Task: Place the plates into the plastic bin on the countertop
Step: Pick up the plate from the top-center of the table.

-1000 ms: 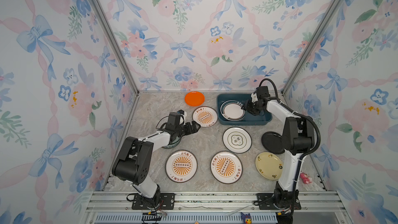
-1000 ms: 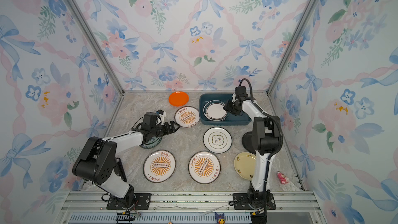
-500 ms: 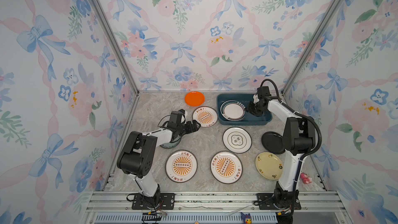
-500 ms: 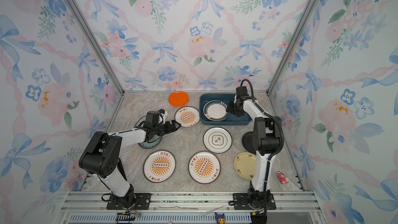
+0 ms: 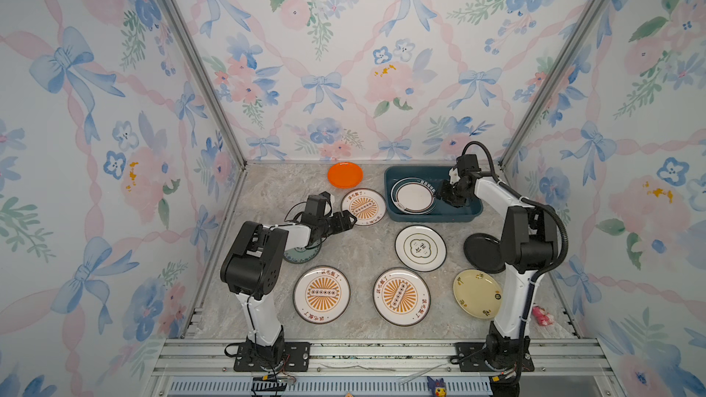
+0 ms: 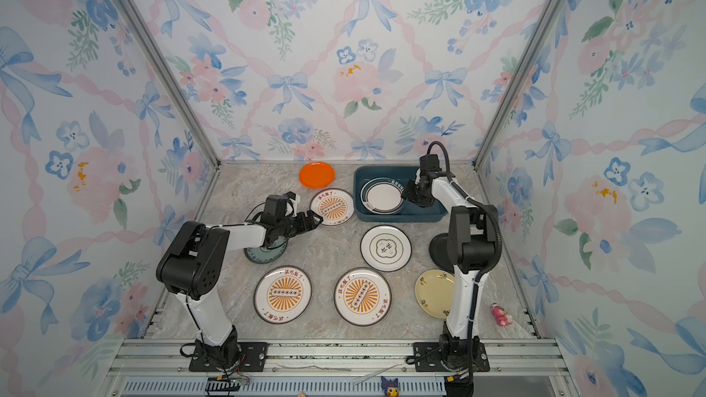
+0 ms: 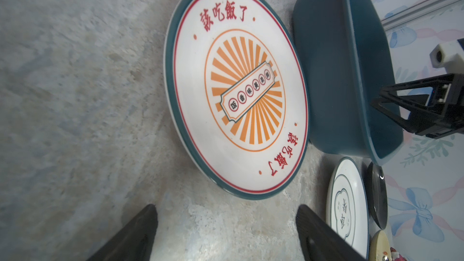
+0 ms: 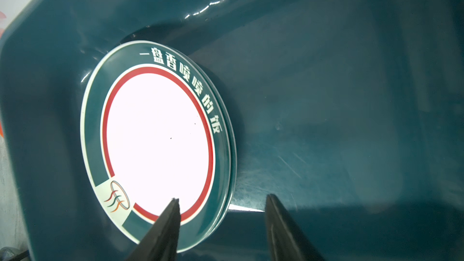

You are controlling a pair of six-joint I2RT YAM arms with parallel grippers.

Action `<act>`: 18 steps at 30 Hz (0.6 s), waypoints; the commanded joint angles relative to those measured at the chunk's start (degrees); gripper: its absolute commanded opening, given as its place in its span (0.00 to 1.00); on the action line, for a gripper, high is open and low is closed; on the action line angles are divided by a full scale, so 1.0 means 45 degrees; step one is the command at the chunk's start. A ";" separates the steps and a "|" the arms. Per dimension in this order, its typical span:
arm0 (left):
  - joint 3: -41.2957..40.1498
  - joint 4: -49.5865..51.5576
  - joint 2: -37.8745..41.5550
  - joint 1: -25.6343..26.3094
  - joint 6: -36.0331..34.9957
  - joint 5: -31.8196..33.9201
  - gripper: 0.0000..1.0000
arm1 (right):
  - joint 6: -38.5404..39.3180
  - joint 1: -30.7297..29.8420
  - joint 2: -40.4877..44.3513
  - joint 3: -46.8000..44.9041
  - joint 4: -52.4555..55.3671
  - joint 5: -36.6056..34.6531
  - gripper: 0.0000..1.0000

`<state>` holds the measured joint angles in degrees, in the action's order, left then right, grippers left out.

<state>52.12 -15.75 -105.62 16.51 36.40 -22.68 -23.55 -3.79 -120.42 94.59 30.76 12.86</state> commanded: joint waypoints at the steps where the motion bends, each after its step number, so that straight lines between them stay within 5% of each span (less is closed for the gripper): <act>1: 0.0223 -0.0129 -0.0499 -0.0008 0.0261 0.0200 0.87 | -0.0135 0.0074 -0.0444 -0.0177 -0.0555 0.0661 0.54; 11: 0.1087 -0.0328 -0.1748 0.0038 0.0583 0.0472 0.81 | -0.0427 0.0101 -0.0033 -0.0836 -0.1766 0.1248 0.54; 18: 0.1294 -0.0348 -0.2469 0.0031 0.0796 0.0918 0.66 | -0.0610 0.0130 0.0980 -0.1646 -0.2319 0.1274 0.54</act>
<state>58.43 -21.32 -113.54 16.53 39.13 -20.97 -25.36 -3.79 -120.81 88.95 22.04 17.82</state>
